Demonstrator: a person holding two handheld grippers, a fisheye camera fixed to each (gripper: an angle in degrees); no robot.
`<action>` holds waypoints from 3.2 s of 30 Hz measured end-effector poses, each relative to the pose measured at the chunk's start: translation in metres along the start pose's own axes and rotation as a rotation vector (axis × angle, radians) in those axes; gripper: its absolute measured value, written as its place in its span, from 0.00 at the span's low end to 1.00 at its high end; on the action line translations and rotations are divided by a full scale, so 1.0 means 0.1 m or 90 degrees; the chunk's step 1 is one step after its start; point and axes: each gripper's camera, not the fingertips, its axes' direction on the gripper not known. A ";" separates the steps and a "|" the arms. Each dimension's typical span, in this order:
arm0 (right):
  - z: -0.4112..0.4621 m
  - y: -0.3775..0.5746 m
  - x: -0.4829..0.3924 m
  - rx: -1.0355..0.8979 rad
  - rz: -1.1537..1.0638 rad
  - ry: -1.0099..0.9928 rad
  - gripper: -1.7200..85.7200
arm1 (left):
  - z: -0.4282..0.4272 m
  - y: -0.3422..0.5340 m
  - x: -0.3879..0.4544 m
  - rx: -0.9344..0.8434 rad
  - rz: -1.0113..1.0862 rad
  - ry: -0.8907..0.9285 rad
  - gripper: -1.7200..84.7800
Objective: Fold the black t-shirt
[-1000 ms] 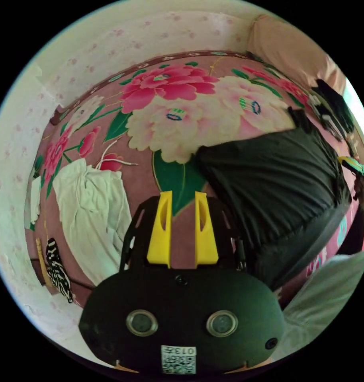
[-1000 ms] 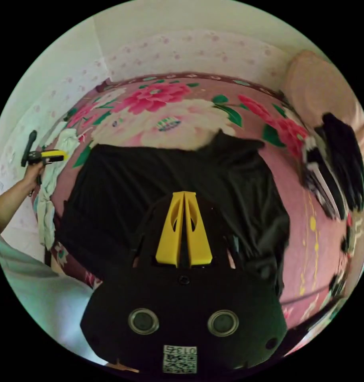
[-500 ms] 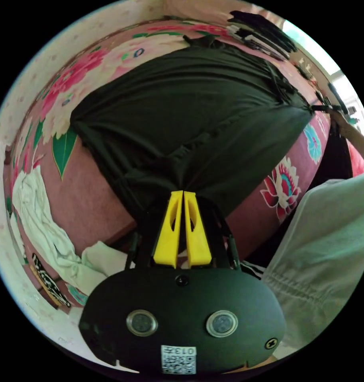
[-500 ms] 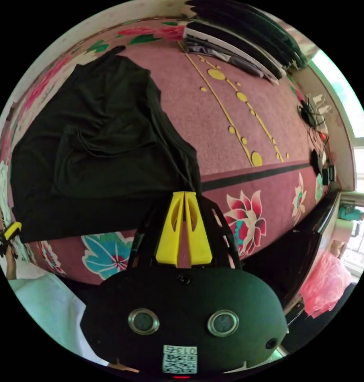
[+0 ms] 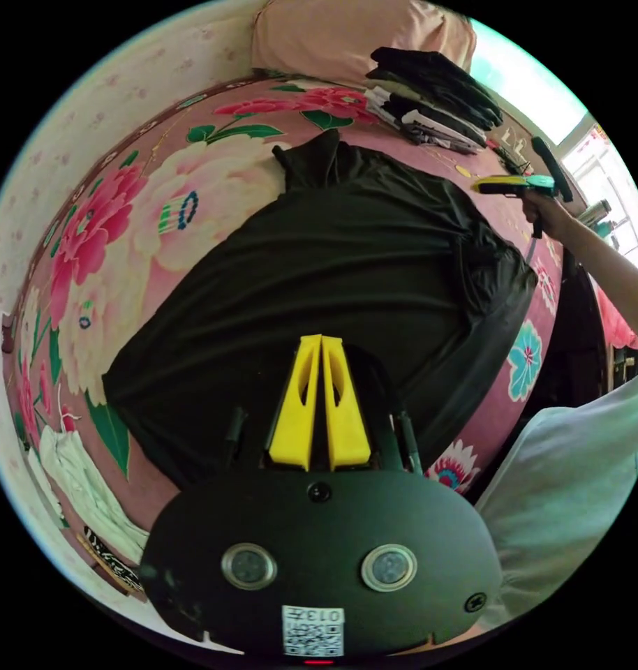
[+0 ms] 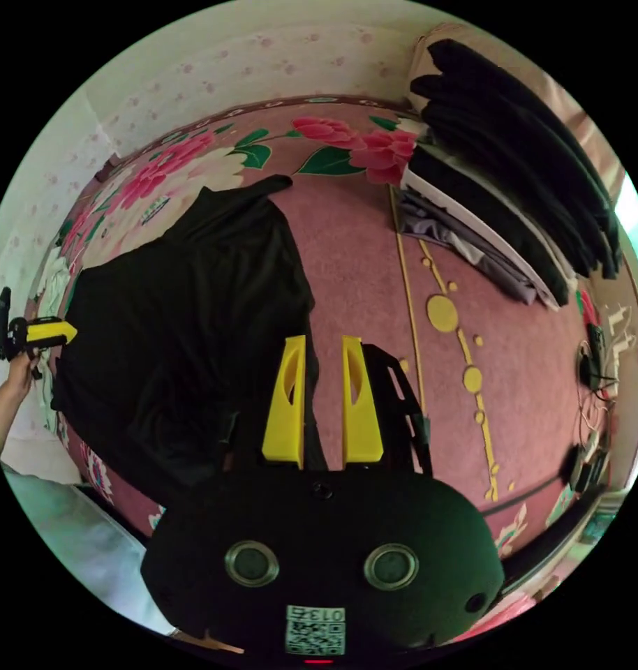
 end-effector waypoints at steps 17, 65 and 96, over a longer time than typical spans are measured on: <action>0.03 0.04 0.67 0.046 0.012 -0.048 0.07 | 0.48 0.34 0.17 -0.066 -0.068 -0.043 0.02; -0.81 1.33 -0.53 -0.050 0.028 0.072 0.02 | 0.51 2.78 -1.10 -0.111 -0.217 0.089 0.08; 0.05 0.22 -3.64 -0.080 -0.587 -0.054 0.02 | 1.02 1.41 -0.61 -0.193 -0.029 -0.104 0.02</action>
